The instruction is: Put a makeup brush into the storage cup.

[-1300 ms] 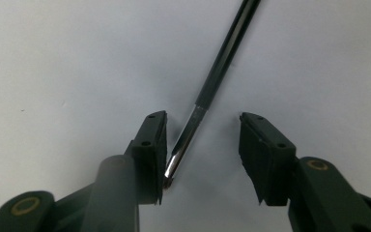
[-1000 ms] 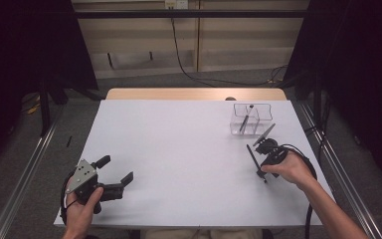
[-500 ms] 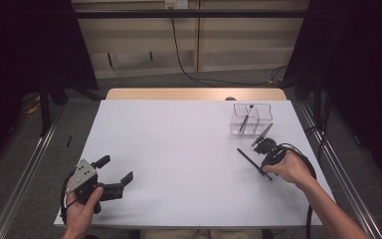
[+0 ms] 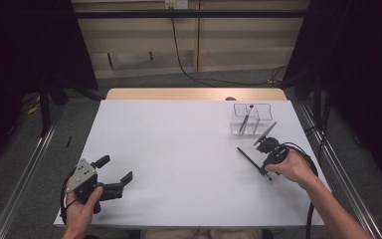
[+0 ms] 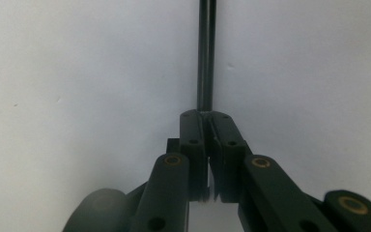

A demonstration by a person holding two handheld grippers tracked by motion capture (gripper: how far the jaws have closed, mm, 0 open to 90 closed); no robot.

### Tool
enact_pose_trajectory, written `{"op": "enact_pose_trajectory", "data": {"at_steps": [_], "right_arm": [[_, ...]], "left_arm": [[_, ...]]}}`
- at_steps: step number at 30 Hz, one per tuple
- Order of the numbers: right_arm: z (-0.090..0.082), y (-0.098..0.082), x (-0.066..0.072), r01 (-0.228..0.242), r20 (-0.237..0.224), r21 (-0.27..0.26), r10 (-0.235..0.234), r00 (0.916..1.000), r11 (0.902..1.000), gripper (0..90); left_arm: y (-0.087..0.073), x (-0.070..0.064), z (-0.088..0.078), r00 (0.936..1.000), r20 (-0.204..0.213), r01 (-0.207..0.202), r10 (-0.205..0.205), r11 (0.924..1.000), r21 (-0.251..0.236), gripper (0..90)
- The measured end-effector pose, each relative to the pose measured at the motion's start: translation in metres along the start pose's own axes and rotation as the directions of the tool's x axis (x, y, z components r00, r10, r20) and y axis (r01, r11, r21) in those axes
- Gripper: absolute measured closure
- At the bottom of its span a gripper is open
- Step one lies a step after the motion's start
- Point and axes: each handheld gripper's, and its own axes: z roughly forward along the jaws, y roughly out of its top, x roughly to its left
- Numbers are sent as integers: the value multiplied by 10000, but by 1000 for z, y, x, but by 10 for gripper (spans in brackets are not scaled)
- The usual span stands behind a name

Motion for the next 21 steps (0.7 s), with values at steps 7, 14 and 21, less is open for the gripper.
{"op": "enact_pose_trajectory", "data": {"at_steps": [7, 14, 21], "right_arm": [[-7, -1, 1, -45, -81, -609, 40, 10000, 9981, 847], [-12, -11, -4, -370, -628, -1587, 273, 9976, 9866, 847], [-15, -23, -3, -416, -853, -2269, 227, 9961, 9730, 847]], "left_arm": [[0, 0, -1, 10000, -38, -33, 33, 10000, -54, 18], [0, 1, -2, 10000, -50, -2, 1, 10000, -69, 18], [0, 1, -2, 10000, -37, -11, 11, 10000, -39, 18]]}}
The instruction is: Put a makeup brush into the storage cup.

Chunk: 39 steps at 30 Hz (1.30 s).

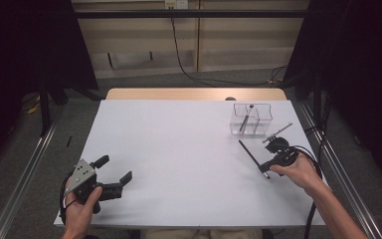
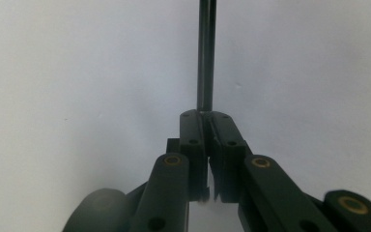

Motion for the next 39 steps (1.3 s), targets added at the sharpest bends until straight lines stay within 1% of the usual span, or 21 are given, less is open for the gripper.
{"op": "enact_pose_trajectory", "data": {"at_steps": [1, 6, 7, 10, 12, 14, 15, 17, 20, 22, 25, 26, 27, 28, 29, 31, 32, 33, 35, 38, 39], "right_arm": [[-2, -2, 0, 52, -167, -108, -54, 9998, 9999, 847], [-9, -6, 2, 117, -330, -953, -150, 9993, 9954, 847], [-9, -7, 2, 192, -337, -1013, -227, 9992, 9947, 847], [-9, -9, 4, 419, -532, -1425, -499, 9973, 9889, 847], [-10, -10, 5, 497, -483, -1643, -584, 9971, 9852, 847], [-10, -11, 5, 622, -497, -2056, -738, 9960, 9767, 847], [-10, -11, 6, 599, -501, -2143, -723, 9961, 9749, 847], [-11, -12, 6, 642, -474, -2475, -783, 9958, 9668, 847], [-14, -14, 5, 672, -342, -3032, -814, 9961, 9505, 847], [-17, -16, 4, 677, -337, -3542, -851, 9958, 9327, 847], [-21, -19, 5, 807, -298, -4300, -1034, 9942, 8992, 847], [-23, -19, 5, 824, -337, -4468, -1088, 9935, 8908, 847], [-24, -20, 6, 844, -215, -4684, -1069, 9940, 8795, 847], [-25, -21, 7, 893, -176, -4997, -1131, 9934, 8616, 847], [-26, -22, 7, 904, -173, -5219, -1165, 9930, 8482, 847], [-28, -23, 8, 948, -99, -5606, -1212, 9926, 8226, 847], [-28, -23, 9, 983, -12, -5733, -1208, 9927, 8134, 847], [-29, -24, 9, 945, -3, -5919, -1175, 9931, 8005, 847], [-28, -25, 9, 998, 63, -6050, -1206, 9927, 7899, 847], [-27, -25, 10, 983, -62, -6126, -1292, 9916, 7843, 847], [-27, -26, 11, 951, -109, -6193, -1297, 9915, 7794, 847]], "left_arm": [[0, 0, 0, 10000, 4, 14, -14, 10000, -5, 18], [0, 1, -1, 10000, 12, 23, -23, 10000, -35, 18], [0, 0, -1, 10000, -1, 44, -44, 10000, -43, 18], [0, 1, -1, 10000, -23, 94, -94, 9999, -48, 18], [0, 1, 0, 9999, -43, 105, -105, 9999, -51, 18], [0, 1, 0, 9999, -44, 113, -113, 9999, -54, 18], [0, 1, 0, 9999, -51, 128, -129, 9999, -54, 18], [0, 1, -1, 9999, -53, 121, -121, 9999, -58, 18], [0, 1, 0, 9999, -54, 123, -123, 9999, -65, 18], [0, 1, -1, 10000, -41, 82, -82, 9999, -66, 18], [0, 1, -1, 10000, -45, 80, -81, 9999, -71, 18], [0, 1, -1, 10000, -52, 76, -77, 9999, -75, 18], [0, 1, -1, 9999, -57, 84, -85, 9999, -70, 18], [0, 1, -1, 9999, -53, 94, -94, 9999, -69, 18], [0, 1, -1, 10000, -40, 73, -74, 10000, -61, 18], [0, 1, -1, 10000, -31, 61, -62, 10000, -66, 18], [0, 1, -1, 10000, -35, 67, -67, 10000, -64, 18], [0, 1, -1, 10000, -36, 69, -69, 10000, -67, 18], [0, 0, -1, 9999, -37, 134, -134, 9999, -60, 18], [0, 0, -1, 9999, -2, 114, -114, 9999, -74, 18], [0, 0, -1, 9999, 2, 116, -116, 9999, -85, 18]]}}
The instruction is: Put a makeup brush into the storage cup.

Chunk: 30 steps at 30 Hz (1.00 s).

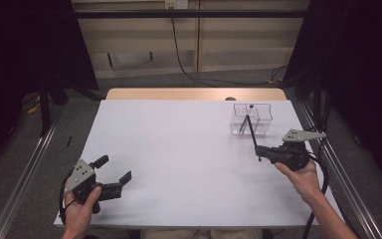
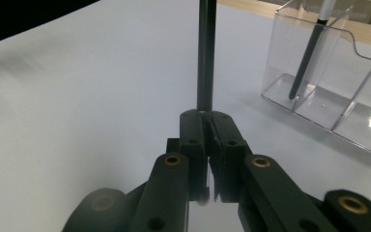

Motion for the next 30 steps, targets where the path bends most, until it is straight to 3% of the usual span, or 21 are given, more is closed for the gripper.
{"op": "enact_pose_trajectory", "data": {"at_steps": [4, 9, 15, 19, 30], "right_arm": [[-1, 2, 2, 79, -253, -258, -85, 9996, 9996, 847], [1, 5, 8, 196, -701, -442, -226, 9973, 9988, 846], [7, 11, 21, 657, -1163, -315, -689, 9908, 9973, 846], [10, 16, 31, 1137, -1504, -257, -1163, 9818, 9932, 846], [26, 31, 50, 1829, -2251, 142, -1751, 9585, 9830, 846]], "left_arm": [[-1, -1, 1, 9999, 84, 98, -98, 9999, 22, 18], [1, -3, 2, 9996, 244, -143, 143, 9999, 0, 18], [1, -2, 1, 9997, 189, -140, 141, 9999, -53, 18], [1, -2, 2, 9998, 154, -99, 100, 9999, -30, 18], [0, -6, 4, 9987, 445, -254, 248, 9996, 118, 18]]}}
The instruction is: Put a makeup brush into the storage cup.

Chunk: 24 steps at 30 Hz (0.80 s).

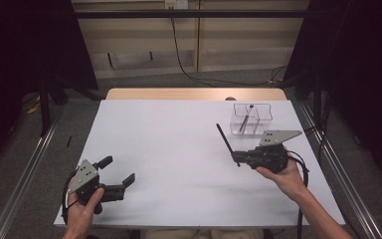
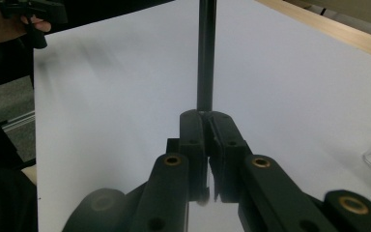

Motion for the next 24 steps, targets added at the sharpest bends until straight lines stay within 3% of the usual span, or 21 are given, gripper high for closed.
{"op": "enact_pose_trajectory", "data": {"at_steps": [8, 11, 17, 24], "right_arm": [[17, 9, 6, 327, -723, 661, -279, 9970, 9973, 846], [22, 13, 7, 163, -1136, 736, -78, 9935, 9972, 846], [30, 21, 11, 396, -1339, 1153, -240, 9907, 9925, 846], [37, 32, 15, 814, -1575, 1912, -512, 9862, 9782, 846]], "left_arm": [[0, 1, -1, 10000, 29, 24, -24, 10000, -17, 18], [0, 1, -1, 10000, 61, 26, -26, 10000, -23, 18], [0, 1, -2, 9999, 107, 61, -61, 10000, -30, 18], [1, 2, -2, 9997, 197, 111, -110, 9999, -24, 18]]}}
